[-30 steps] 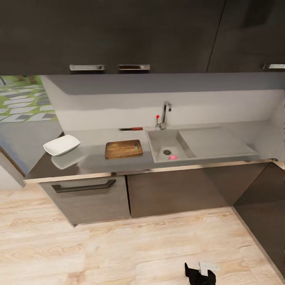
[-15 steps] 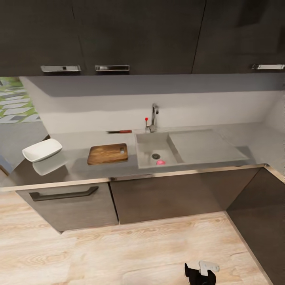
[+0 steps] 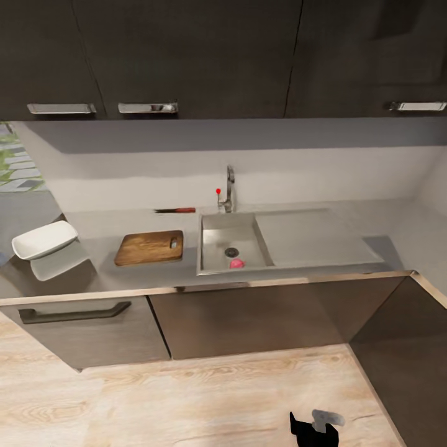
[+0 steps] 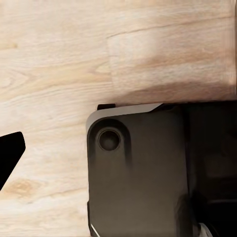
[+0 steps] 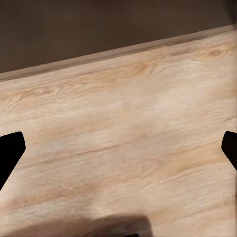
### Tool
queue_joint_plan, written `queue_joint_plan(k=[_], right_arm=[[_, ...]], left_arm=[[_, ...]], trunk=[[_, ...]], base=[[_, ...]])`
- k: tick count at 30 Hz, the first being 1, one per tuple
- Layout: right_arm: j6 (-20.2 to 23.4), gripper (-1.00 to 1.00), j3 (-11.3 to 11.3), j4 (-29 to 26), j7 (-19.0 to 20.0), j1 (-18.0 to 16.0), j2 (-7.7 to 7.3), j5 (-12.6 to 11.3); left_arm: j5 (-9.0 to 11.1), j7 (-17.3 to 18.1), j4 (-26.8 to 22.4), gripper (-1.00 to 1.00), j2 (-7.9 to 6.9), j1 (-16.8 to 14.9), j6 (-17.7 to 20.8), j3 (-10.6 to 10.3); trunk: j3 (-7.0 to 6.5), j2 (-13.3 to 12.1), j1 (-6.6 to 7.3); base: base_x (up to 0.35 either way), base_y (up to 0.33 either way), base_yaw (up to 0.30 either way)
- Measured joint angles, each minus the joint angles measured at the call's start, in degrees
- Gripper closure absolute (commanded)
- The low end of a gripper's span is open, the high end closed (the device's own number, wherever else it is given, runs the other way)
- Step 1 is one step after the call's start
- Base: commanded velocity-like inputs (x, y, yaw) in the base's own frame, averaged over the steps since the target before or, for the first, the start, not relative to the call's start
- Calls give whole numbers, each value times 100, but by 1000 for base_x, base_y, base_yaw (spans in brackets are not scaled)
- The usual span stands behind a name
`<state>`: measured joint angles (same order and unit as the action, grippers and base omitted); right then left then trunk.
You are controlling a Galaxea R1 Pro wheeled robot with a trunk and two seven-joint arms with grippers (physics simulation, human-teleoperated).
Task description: In the kitchen, take the Vidalia onion out of the sink, dice it on the chopping board with the paring knife, put the diced onion into the bowl on the countertop, then place both the paring knife and the chopping board into the sink.
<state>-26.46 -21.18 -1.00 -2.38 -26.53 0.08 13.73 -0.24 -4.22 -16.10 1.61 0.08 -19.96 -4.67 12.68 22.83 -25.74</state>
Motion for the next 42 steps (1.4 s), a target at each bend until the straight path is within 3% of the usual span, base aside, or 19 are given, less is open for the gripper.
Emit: queue_joint_plan(k=[7,35,42], right_arm=[[8,-100,-8,-3,-1,3,-7,0],[18,-100,-9,-3,-1,2,-8,0],[15,-100,-9,-3,-1,3,-8,0]], left_arm=[[7,7,-4,-100,17,0,-8,-1],[8,8,-7,-100,62,0,-9,-3],[15,8,-6,-100,62,0,-9,1]], trunk=[[0,-1,-1],[0,-1,-1],[126,279,-155]], base=[[78,-159,35],[1,-3,1],[0,0,0]])
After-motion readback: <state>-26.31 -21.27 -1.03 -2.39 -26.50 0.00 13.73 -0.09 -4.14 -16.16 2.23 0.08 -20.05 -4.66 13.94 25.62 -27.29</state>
